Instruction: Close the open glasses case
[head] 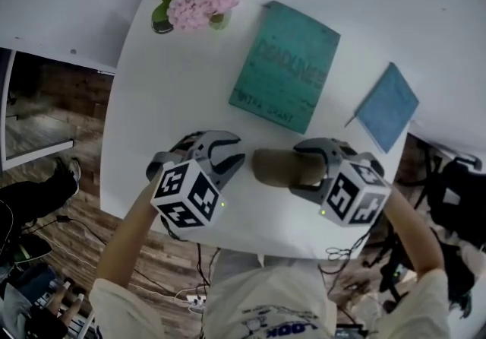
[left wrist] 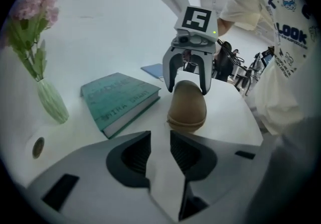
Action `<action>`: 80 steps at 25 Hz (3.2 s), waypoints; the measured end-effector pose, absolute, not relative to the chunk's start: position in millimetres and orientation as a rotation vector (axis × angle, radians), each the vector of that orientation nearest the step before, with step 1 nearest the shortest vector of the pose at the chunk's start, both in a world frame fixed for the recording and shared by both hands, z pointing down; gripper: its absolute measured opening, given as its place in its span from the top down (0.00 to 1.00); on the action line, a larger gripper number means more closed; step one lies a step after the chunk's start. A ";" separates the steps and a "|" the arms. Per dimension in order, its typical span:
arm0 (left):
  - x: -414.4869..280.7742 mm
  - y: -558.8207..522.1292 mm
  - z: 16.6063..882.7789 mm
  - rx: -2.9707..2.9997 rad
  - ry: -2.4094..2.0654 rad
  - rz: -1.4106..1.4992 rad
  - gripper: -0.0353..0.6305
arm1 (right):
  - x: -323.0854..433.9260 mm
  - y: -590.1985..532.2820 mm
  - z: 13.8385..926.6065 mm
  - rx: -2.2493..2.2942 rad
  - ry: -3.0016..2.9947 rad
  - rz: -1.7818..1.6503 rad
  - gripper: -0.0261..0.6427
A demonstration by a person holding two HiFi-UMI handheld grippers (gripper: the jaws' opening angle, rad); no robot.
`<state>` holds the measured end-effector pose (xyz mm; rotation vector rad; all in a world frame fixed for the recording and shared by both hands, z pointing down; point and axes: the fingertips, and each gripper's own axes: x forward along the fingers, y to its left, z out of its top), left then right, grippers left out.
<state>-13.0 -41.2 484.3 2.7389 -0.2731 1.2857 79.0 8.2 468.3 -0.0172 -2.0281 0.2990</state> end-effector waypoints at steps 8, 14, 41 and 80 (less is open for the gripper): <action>2.0 -40.9 498.2 2.847 0.194 1.609 0.75 | 81.8 13.3 476.8 -0.158 -1.976 0.254 0.52; 17.0 -28.3 494.7 2.845 0.541 1.643 0.75 | 86.1 20.7 476.5 -0.251 -1.936 0.175 0.51; 17.8 -11.0 506.4 2.836 0.624 1.744 0.94 | 87.8 21.3 482.9 -0.290 -2.004 0.292 0.50; 30.0 67.8 501.3 2.582 -0.607 1.402 0.94 | 84.5 33.9 490.7 0.264 -1.974 0.724 0.49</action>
